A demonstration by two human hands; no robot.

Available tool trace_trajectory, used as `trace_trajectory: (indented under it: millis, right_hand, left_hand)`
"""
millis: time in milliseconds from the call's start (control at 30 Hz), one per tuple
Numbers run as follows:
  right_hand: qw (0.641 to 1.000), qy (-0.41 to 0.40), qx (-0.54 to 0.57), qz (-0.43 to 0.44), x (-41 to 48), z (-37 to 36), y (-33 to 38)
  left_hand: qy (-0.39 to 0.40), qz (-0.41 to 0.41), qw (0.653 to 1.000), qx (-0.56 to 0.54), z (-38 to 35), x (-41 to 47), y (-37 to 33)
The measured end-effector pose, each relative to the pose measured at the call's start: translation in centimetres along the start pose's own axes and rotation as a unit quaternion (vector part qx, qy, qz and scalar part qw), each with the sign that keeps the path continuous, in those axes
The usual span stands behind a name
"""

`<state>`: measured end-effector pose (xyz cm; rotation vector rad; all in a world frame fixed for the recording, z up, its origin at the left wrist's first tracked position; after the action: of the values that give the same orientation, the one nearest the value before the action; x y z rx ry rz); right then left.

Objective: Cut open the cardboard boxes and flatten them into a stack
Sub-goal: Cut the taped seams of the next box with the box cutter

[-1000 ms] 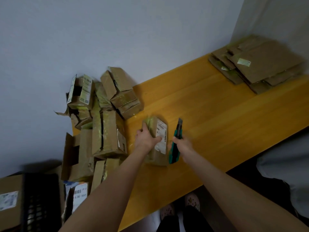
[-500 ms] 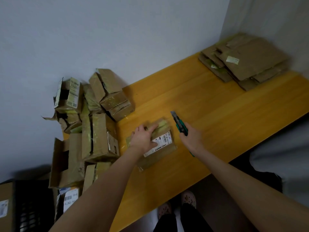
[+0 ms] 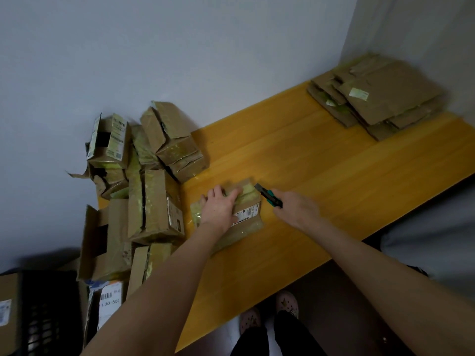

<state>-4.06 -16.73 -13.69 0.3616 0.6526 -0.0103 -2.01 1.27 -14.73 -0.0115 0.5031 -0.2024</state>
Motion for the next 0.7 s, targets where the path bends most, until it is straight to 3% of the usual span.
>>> trace_trajectory:
  millis: [133, 267, 333, 433, 567, 633, 700]
  right_hand:
    - [0.999, 0.022, 0.04, 0.017, -0.2, -0.9, -0.4]
    - [0.989, -0.031, 0.146, 0.004, -0.3, -2.0, -1.1]
    - [0.957, -0.056, 0.285, -0.02, 0.2, -2.4, -1.4]
    - [0.877, -0.04, 0.479, -0.022, 1.3, -3.1, -0.5]
    - [0.776, -0.024, 0.63, -0.025, 2.7, -2.8, 2.1]
    - [0.76, -0.022, 0.65, -0.023, 3.2, -2.4, 3.0]
    - [0.776, -0.019, 0.631, -0.017, 3.6, -2.1, 3.4]
  left_hand:
    - [0.002, 0.007, 1.0, 0.003, -0.9, -0.4, 0.4]
    - [0.008, 0.03, 0.998, -0.045, -0.8, -0.3, 1.0]
    - [-0.014, 0.053, 0.995, -0.088, -0.3, -0.4, 1.3]
    - [-0.058, 0.09, 0.988, -0.115, 0.8, -0.6, 1.4]
    - [-0.076, 0.11, 0.982, -0.133, 2.1, -0.9, 0.4]
    - [-0.072, 0.097, 0.971, -0.208, 2.2, -1.0, 0.4]
    - [-0.06, 0.09, 0.941, -0.321, 2.1, -1.1, 1.2]
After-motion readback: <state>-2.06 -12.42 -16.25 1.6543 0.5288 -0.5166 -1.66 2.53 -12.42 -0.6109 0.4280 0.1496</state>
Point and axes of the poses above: each hand's wrist, its own x-axis towards the middle knuckle, its own z-axis out of the back of the hand, y = z × x, the point moved 7 cm from there along x, towards the middle knuckle, and after that the axes turned 11 degrees about y, right-handed, at the moved point
